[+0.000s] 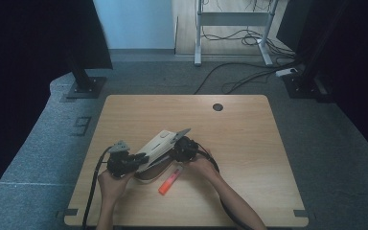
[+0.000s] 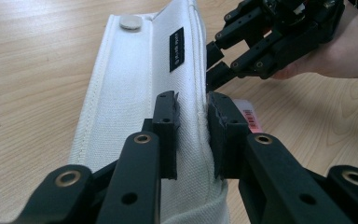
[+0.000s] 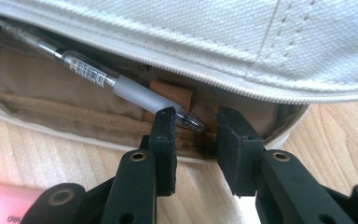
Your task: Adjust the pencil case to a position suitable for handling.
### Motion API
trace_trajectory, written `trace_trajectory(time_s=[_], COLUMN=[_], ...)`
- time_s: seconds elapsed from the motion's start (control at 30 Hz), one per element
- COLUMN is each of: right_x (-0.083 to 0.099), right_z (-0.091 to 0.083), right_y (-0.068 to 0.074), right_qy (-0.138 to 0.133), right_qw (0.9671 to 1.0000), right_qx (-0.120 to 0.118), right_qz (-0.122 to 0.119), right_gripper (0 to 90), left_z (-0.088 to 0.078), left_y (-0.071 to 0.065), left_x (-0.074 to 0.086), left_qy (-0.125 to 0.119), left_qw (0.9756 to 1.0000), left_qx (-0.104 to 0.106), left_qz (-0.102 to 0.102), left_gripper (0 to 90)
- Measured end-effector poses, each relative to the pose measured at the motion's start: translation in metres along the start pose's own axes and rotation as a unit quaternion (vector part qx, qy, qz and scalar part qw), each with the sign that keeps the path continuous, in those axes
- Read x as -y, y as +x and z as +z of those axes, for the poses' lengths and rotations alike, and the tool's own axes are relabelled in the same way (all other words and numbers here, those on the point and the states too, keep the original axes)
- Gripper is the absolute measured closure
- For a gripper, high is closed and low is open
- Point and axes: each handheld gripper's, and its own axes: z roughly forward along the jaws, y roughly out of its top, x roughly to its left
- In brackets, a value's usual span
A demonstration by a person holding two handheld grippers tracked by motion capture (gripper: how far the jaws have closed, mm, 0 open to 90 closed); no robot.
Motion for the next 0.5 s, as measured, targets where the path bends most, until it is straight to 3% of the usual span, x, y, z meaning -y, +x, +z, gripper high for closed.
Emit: trace_trajectory(time_s=[0.17, 0.5], right_x=[-0.001, 0.004], right_z=[0.001, -0.015], right_y=[-0.002, 0.0], right_qy=[-0.002, -0.009], right_qw=[1.0, 1.0], right_qx=[0.0, 0.002], right_qz=[0.003, 0.002], right_gripper=[65.3, 51.2], left_z=[0.0, -0.001], left_y=[0.0, 0.0], left_x=[0.0, 0.0], left_qy=[-0.001, -0.003], left_qw=[1.0, 1.0], left_qx=[-0.001, -0.002], left_qz=[0.001, 0.003], left_gripper=[74.0, 73.5])
